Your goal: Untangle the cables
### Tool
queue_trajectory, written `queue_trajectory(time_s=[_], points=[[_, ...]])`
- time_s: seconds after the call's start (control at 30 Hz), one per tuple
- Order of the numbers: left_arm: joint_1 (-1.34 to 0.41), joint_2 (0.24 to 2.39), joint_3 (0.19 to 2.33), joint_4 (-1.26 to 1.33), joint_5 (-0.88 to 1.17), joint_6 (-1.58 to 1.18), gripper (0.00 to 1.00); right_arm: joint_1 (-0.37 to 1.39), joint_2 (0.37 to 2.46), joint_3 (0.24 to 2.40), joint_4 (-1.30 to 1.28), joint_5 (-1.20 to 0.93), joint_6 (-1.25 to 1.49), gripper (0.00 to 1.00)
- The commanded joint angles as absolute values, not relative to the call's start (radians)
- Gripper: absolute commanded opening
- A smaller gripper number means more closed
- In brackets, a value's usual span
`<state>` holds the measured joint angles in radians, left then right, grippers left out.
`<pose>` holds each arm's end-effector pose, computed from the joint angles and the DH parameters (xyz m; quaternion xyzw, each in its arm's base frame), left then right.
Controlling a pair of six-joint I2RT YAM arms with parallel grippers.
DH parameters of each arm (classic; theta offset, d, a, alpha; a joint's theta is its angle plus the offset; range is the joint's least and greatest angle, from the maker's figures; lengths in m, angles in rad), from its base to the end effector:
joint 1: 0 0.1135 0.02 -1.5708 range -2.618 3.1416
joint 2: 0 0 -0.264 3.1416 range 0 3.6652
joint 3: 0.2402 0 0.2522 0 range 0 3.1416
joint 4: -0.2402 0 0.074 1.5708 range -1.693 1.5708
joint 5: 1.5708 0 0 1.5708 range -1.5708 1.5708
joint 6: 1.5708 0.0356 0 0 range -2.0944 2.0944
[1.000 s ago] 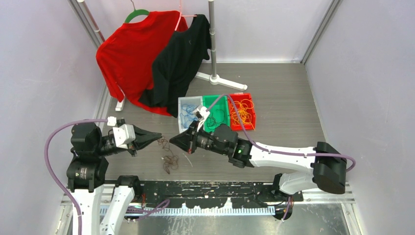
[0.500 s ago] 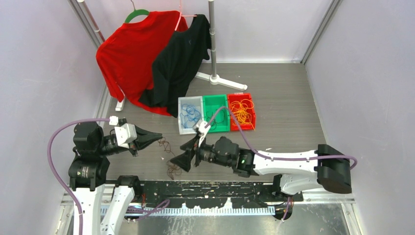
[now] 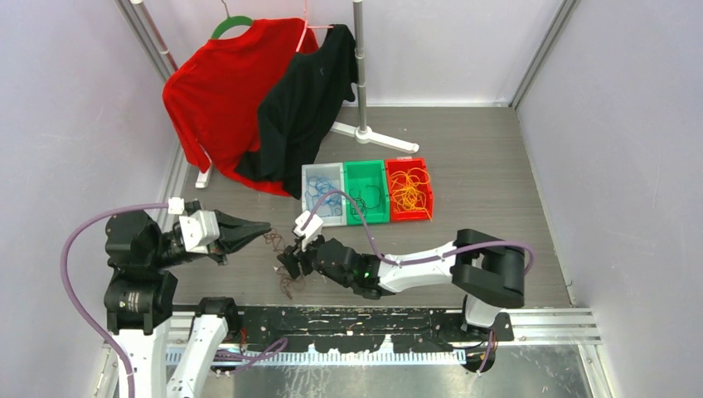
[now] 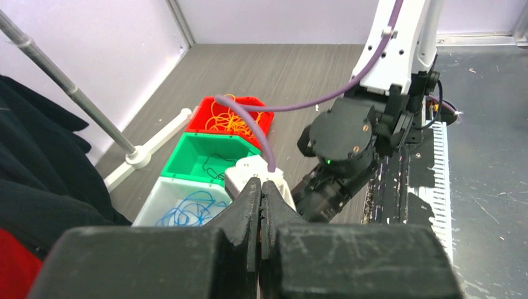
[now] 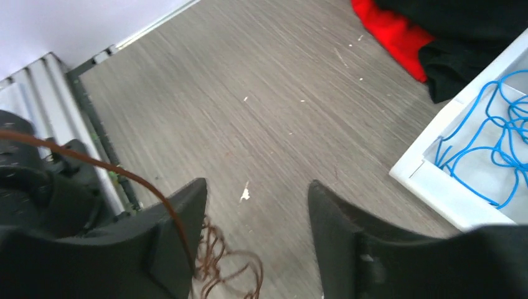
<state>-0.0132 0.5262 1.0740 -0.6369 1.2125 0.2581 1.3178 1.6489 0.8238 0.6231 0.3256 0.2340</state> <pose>0.0553 -0.0341 0.4172 0.4630 0.5488 -0.3496 0.6018 0.1002 0.3422 0.2158 -0.3065 0.7079 0.3473 0.5333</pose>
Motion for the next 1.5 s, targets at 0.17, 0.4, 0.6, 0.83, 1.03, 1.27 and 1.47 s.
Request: queue_trajectory(time_s=[0.17, 0.4, 0.6, 0.83, 1.03, 1.27, 1.47], points=[[-0.015, 0.526, 1.081, -0.563, 1.152, 0.145, 0.03, 1.315, 1.597, 0.788, 0.841, 0.424, 0.220, 0.04], [-0.016, 0.473, 0.859, -0.447, 1.112, -0.102, 0.44, 1.315, 1.382, 0.741, 0.722, 0.259, 0.261, 0.01], [-0.015, 0.497, 0.778, -0.438, 1.260, -0.173, 0.72, 1.315, 1.337, 0.789, 0.607, 0.177, 0.272, 0.01], [-0.023, 0.495, 0.787, -0.438, 1.344, -0.199, 0.72, 1.315, 1.378, 0.909, 0.426, 0.167, 0.253, 0.01], [-0.028, 0.498, 0.789, -0.505, 1.278, -0.096, 0.68, 1.328, 1.404, 0.982, 0.346, 0.182, 0.235, 0.01], [-0.029, 0.513, 0.812, -0.589, 1.206, 0.049, 0.47, 1.346, 1.413, 1.049, 0.258, 0.197, 0.208, 0.01], [-0.029, 0.545, 0.841, -0.591, 1.199, 0.071, 0.08, 1.351, 1.419, 1.078, 0.232, 0.185, 0.209, 0.01]])
